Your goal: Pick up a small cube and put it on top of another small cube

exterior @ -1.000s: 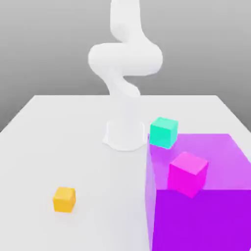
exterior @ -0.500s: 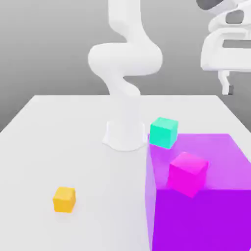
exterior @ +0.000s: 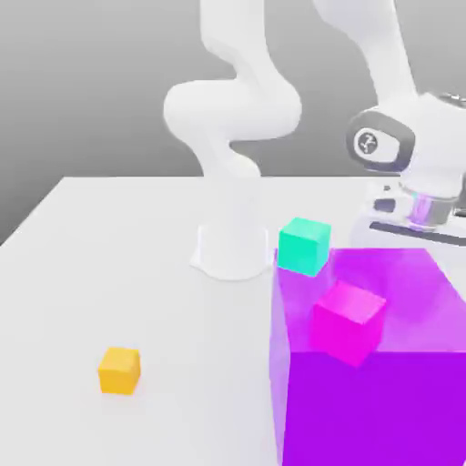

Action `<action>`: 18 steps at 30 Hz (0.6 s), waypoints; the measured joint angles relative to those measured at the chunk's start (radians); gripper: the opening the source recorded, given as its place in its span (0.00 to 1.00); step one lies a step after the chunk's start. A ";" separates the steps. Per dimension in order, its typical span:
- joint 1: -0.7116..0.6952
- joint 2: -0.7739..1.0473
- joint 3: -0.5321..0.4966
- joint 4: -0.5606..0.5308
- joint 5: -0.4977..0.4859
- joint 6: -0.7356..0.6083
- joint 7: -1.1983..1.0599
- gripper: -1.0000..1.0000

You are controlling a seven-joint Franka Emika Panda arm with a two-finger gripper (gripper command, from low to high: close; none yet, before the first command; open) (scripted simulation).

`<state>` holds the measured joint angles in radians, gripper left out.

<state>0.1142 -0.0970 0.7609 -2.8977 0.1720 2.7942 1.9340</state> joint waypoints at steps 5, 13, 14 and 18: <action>-0.068 0.068 -0.032 -0.054 -0.103 0.136 0.123 0.50; 0.244 0.263 -0.498 0.000 -0.706 0.259 0.559 0.50; 0.293 0.284 -0.557 0.007 -0.747 0.276 0.590 0.50; 0.402 0.343 -0.691 0.023 -0.849 0.322 0.667 0.00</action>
<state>0.5164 0.2458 0.0695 -2.8748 -0.6771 3.1158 2.6015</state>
